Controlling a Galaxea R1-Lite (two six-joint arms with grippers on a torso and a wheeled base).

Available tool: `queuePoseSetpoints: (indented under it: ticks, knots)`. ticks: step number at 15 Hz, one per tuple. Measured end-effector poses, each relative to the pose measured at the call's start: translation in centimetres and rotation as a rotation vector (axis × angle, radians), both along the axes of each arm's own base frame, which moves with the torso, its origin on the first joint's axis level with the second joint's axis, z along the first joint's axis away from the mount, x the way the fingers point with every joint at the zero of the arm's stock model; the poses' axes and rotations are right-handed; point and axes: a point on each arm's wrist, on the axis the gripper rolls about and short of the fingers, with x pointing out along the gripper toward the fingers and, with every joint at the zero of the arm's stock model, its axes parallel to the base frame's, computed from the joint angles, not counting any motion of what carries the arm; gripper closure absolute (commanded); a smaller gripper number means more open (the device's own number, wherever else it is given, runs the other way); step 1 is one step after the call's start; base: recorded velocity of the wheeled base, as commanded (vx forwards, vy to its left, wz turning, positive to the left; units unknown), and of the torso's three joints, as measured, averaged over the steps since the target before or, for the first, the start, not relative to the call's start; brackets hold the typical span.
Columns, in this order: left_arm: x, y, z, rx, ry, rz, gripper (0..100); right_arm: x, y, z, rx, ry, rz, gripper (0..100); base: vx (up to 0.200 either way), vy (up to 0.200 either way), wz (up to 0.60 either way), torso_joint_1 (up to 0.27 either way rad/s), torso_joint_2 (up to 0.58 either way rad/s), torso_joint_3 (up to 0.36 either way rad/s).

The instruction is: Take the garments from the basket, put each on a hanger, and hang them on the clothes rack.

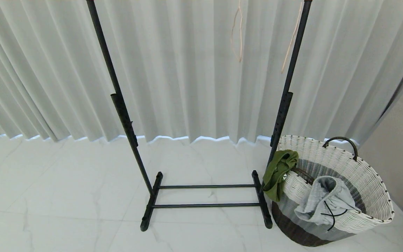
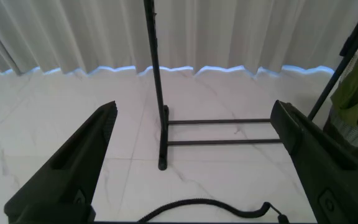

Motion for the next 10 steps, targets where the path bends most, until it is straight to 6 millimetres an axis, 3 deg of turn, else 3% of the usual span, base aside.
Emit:
queuePoseSetpoints:
  ticks: [10]
  knots:
    - [0.0, 0.0, 0.0, -0.001, 0.0, 0.0, 0, 0.03, -0.01, -0.01, 0.0, 0.005, 0.003, 0, 0.2, 0.0, 0.0, 0.003, 0.0, 0.003]
